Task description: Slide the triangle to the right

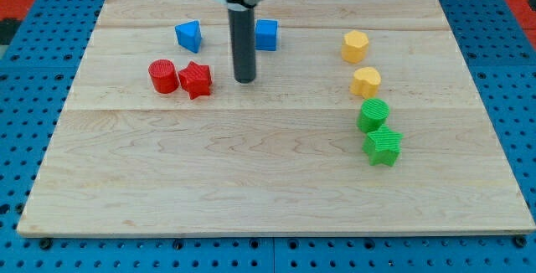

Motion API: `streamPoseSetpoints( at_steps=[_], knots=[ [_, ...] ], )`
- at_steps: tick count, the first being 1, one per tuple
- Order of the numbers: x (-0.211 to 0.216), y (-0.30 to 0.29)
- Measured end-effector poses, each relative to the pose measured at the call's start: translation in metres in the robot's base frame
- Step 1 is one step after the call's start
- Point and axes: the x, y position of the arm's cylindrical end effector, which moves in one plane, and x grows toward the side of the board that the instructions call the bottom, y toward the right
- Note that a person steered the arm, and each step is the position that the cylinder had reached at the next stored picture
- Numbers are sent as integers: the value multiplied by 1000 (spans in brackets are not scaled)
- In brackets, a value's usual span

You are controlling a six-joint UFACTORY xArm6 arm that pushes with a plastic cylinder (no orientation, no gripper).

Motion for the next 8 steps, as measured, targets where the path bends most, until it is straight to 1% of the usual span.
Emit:
streamPoseSetpoints(
  at_steps=[1, 2, 3, 4, 5, 6, 7, 8],
  knots=[
    [-29, -22],
    [-41, -37],
    [-30, -52],
    [-34, -51],
    [-33, -65],
    [-31, -125],
    [-60, -122],
    [-67, -63]
  ],
)
